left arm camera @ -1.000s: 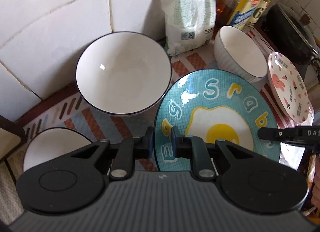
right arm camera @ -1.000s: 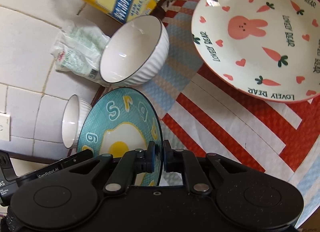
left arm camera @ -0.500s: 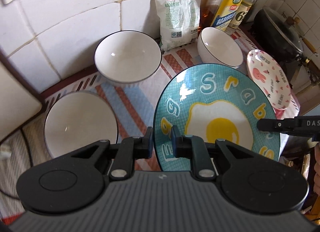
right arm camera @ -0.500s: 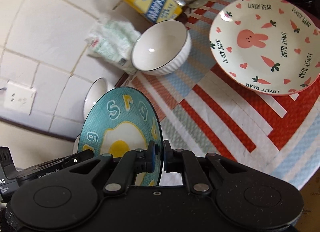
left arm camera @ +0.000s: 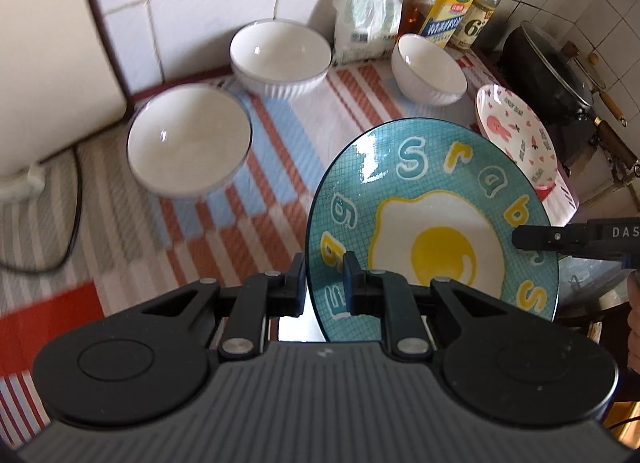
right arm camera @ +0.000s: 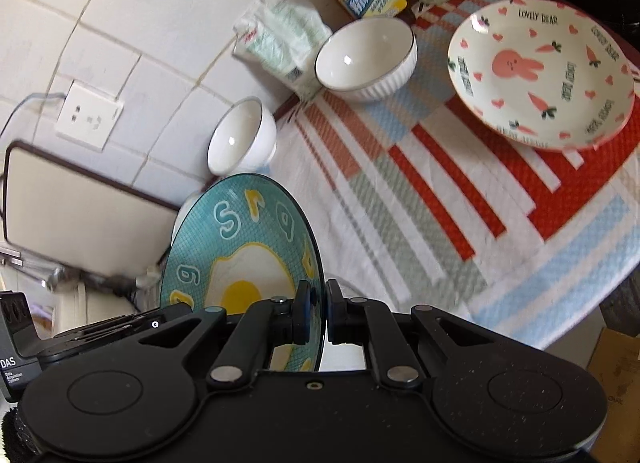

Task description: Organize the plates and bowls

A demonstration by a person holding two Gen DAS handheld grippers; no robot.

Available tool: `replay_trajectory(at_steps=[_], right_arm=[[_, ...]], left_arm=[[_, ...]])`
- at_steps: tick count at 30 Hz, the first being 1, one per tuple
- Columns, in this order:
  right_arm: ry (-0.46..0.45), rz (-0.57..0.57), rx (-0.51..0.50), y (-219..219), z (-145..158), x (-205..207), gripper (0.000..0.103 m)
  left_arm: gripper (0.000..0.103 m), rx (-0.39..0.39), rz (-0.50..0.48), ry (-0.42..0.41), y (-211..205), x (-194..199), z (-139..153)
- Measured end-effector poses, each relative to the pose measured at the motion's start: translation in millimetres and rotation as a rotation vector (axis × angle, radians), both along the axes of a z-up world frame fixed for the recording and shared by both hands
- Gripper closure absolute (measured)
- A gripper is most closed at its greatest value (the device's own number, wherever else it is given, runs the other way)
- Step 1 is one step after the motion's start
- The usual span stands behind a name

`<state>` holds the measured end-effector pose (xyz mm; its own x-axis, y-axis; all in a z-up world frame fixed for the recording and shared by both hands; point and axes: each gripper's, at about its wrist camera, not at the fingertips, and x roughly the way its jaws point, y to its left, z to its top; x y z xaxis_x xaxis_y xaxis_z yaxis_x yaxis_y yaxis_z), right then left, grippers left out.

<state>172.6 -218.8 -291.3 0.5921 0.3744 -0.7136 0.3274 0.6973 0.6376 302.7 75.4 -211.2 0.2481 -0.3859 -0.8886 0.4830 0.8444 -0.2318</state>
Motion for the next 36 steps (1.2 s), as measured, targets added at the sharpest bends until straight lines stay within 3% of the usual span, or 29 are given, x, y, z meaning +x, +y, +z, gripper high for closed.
replay_trajectory(at_steps=[9, 17, 36], right_arm=[[0.029, 0.046, 0.018, 5.5, -4.3, -29.8, 0.091], [0.031, 0.059, 0.069, 5.8, -17.5, -46.4, 0.091], [0.113, 0.033, 0.072, 19.6, -59.2, -52.5, 0.091]], left_arm=[[0.087, -0.009, 0.053, 0.03, 14.3, -44.7, -9.2], [0.087, -0.014, 0.102, 0.08, 22.7, -61.2, -21.5], [0.087, 0.021, 0.076, 0.125, 24.7, -55.8, -63.9]])
